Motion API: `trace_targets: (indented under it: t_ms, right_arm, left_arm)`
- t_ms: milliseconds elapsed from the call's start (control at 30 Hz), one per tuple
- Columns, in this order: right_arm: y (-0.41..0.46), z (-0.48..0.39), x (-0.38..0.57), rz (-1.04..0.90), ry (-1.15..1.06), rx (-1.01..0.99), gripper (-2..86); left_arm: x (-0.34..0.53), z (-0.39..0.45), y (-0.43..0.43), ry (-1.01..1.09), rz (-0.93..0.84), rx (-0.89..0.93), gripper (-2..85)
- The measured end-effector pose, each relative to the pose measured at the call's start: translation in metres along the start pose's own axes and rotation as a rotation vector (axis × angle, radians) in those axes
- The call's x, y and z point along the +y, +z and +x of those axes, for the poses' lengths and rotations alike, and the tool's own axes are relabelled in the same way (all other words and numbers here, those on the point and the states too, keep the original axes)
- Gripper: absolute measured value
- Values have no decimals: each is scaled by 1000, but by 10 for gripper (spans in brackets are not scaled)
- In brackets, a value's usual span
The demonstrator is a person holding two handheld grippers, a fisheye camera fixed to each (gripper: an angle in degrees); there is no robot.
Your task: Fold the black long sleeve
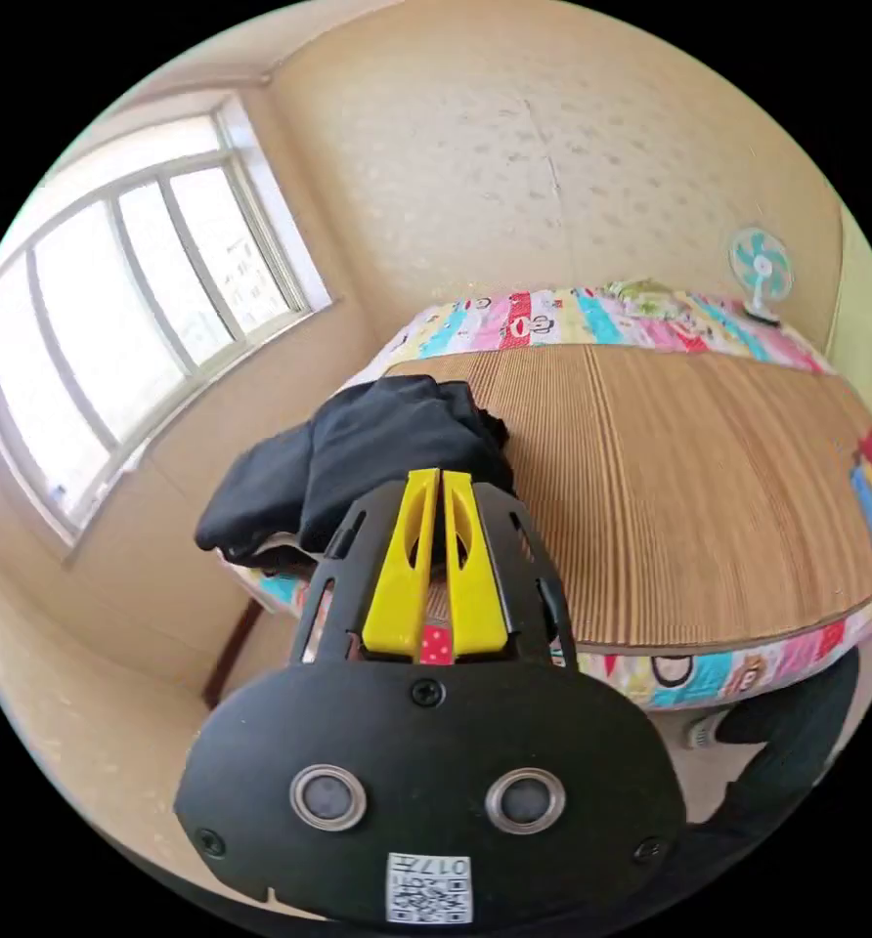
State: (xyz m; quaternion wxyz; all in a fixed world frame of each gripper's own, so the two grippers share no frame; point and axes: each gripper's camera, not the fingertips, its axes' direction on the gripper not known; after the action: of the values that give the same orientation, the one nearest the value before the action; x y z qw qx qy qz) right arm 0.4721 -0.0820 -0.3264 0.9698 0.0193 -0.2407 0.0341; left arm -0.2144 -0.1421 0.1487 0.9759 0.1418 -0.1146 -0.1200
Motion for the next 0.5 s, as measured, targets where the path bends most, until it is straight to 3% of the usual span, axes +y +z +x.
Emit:
trace_targets:
  t_ms: [33,133,200,267,300,333,400,500]
  right_arm:
    - [3,-9,-5,-6,1,-47,2]
    - [6,-30,-11,27,-16,-206,2]
    - [12,-44,-13,29,-43,-294,2]
    - [23,-66,-15,-13,-95,-353,2]
    - [25,-72,-15,-26,-107,-361,2]
    - [29,-82,-14,-45,-124,-376,2]
    - [31,-92,-11,-46,-133,-415,2]
    - [31,-91,-1,5,-78,-551,2]
  left_arm:
    - [-10,-16,1,-70,29,87,46]
    - [-51,-41,12,-207,114,116,107]
    - [-84,-45,38,-267,76,162,133]
    - [-113,-40,90,-314,-75,250,146]
    - [-123,-31,138,-347,-262,304,141]
    - [-123,-22,164,-383,-355,245,128]
    - [-123,-9,145,-381,-275,229,89]
    - [-101,-3,84,-325,-164,385,45]
